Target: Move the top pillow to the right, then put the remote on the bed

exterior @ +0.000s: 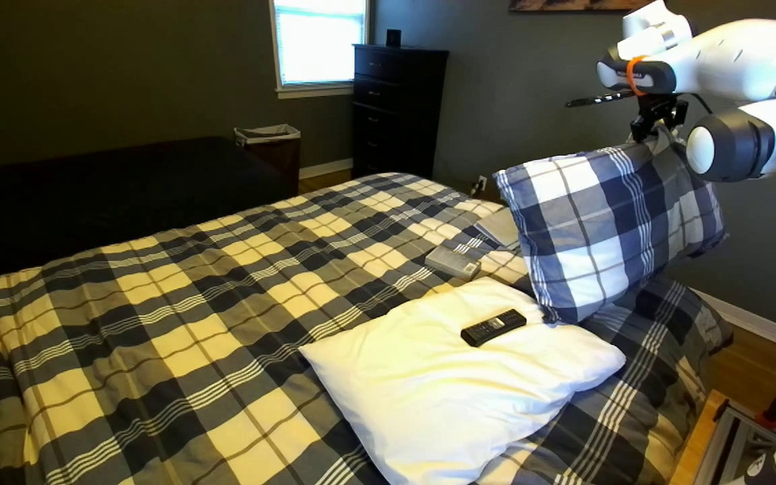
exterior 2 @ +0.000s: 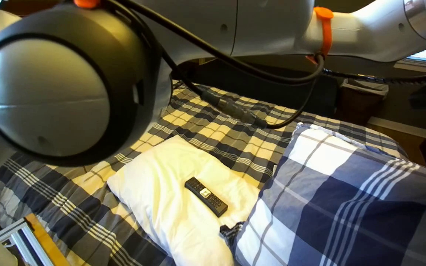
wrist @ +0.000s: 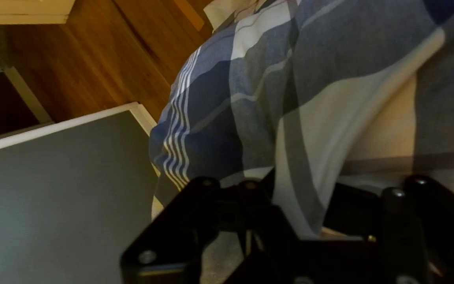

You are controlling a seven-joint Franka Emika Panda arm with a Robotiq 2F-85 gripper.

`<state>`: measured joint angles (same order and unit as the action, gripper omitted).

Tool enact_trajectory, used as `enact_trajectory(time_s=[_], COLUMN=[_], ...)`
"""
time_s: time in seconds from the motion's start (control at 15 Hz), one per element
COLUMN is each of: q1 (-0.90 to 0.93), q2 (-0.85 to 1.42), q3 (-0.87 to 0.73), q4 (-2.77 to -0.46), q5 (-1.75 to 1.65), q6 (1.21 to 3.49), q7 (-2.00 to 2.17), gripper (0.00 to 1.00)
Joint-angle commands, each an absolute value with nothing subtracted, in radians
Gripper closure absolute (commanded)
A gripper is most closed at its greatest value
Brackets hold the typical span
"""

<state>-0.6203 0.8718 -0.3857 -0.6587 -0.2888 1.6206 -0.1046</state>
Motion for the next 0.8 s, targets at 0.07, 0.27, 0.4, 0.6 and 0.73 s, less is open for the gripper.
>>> enact_trajectory(time_s=[0.07, 0.27, 0.4, 0.6, 0.73], q1=[-0.626, -0.612, -0.602, -0.593, -0.59], q2=[0.906, 0.923, 0.941, 0.962, 0.967], q3=[-0.397, -0.393, -0.392, -0.387, -0.38], q4=[-0.591, -0.601, -0.599, -0.59, -0.584], q5=[-0.318, -0.318, -0.316, -0.297, -0.282], q6=[1.615, 1.615, 1.623, 1.611, 1.609], q7=[-0.153, -0.171, -0.167, -0.138, -0.123], gripper=[1.0, 1.0, 1.0, 1.0, 0.96])
